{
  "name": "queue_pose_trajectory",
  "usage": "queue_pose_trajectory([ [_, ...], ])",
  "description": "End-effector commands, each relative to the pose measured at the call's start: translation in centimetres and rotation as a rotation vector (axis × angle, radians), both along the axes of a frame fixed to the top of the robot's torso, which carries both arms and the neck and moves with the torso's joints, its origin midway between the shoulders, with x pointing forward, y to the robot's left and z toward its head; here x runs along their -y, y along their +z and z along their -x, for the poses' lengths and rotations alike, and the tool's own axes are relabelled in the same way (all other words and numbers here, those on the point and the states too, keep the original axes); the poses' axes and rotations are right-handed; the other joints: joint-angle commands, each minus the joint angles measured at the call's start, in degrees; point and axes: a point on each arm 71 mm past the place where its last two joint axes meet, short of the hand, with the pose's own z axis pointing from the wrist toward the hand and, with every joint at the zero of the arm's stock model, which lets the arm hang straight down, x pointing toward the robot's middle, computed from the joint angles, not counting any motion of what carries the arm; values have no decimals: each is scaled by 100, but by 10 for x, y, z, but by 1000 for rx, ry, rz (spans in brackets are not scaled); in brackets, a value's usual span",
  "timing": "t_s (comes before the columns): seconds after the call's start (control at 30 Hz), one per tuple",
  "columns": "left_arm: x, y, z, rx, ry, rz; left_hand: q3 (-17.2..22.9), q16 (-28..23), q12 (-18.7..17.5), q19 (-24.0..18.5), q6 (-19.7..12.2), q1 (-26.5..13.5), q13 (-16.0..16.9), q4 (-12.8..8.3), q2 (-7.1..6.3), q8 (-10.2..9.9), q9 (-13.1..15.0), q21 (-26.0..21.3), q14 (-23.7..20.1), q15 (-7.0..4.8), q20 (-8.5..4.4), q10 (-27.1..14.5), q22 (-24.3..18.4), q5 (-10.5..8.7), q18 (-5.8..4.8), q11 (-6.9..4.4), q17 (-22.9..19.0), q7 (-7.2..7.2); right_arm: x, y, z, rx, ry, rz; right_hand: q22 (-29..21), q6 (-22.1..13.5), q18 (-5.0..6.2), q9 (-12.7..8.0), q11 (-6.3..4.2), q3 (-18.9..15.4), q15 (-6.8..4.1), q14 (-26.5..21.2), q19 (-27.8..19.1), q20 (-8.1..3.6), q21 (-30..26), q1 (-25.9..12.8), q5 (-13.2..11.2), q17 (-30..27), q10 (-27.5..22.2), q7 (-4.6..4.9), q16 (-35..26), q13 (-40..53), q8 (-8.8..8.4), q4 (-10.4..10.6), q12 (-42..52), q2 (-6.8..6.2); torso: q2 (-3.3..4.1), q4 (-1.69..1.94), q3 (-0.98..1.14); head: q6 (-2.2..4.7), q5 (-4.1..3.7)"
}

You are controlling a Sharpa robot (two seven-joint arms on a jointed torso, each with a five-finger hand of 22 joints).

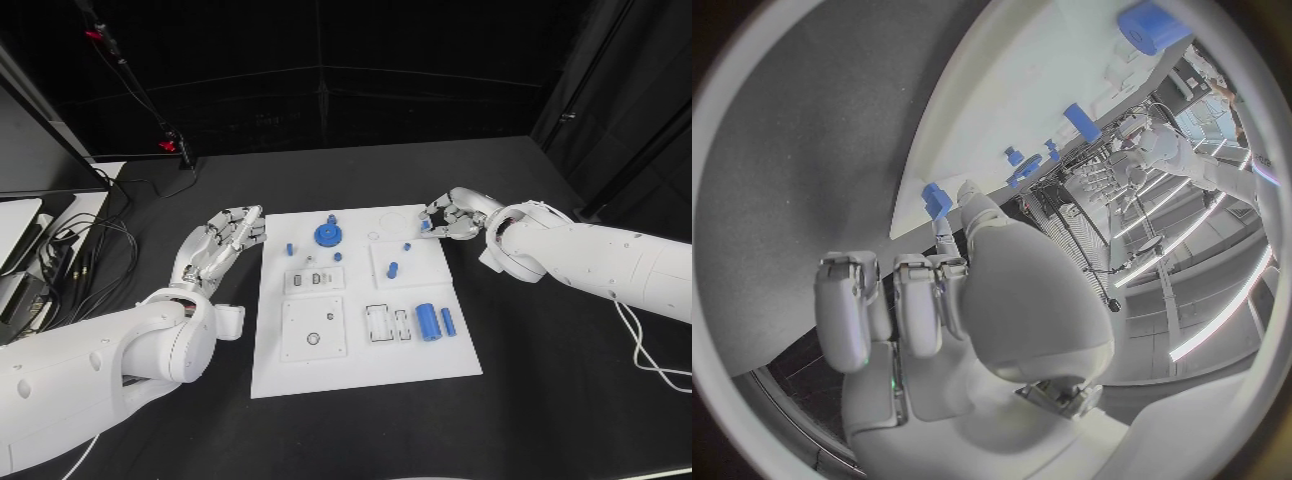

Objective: Assemble the parts on the task board

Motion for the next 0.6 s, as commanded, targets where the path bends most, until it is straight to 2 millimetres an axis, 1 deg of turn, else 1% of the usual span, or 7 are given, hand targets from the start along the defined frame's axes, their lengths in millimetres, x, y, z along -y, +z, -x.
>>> queue_pose_trajectory([
  [0.03,2,16,5,213,-29,59,-48,-16,-17,-42,59,57,1,2,14,-22,2,25,46,9,-3,35,-5,18,75,14,6,875,0,0,-1,-9,-8,18,1505,33,-42,-6,-14,15,27,586,618,20,19,39,28,1509,596,-8,14,1508,-15,-27,15,-3,1,2,0,0,11],
  [0.17,2,16,5,212,-31,60,-49,-16,-17,-47,60,57,1,3,15,-23,1,22,46,9,-3,35,-9,18,75,14,6,875,-1,0,-1,4,-7,17,1505,33,-42,-10,-12,25,27,586,618,19,19,61,51,1509,596,-8,14,1508,-21,-34,15,15,-2,-9,-1,-5,18],
  [0.43,2,16,5,211,-31,60,-49,-16,-17,-47,60,57,1,3,15,-23,1,22,46,9,-3,35,-9,18,75,14,6,875,0,0,-2,-2,-18,19,1505,32,-42,-11,-13,30,27,586,618,19,19,72,62,1509,596,-9,14,1508,-23,-38,15,22,0,0,0,-23,11],
  [0.6,2,16,5,211,-29,59,-49,-16,-17,-47,60,57,1,3,15,-23,1,22,46,9,-3,35,-9,18,75,14,6,875,2,-1,-2,-14,-27,23,1505,40,-42,-11,-12,35,27,586,618,19,19,80,72,1509,596,-9,14,1508,-22,-40,15,31,-2,-2,1,-30,19],
])
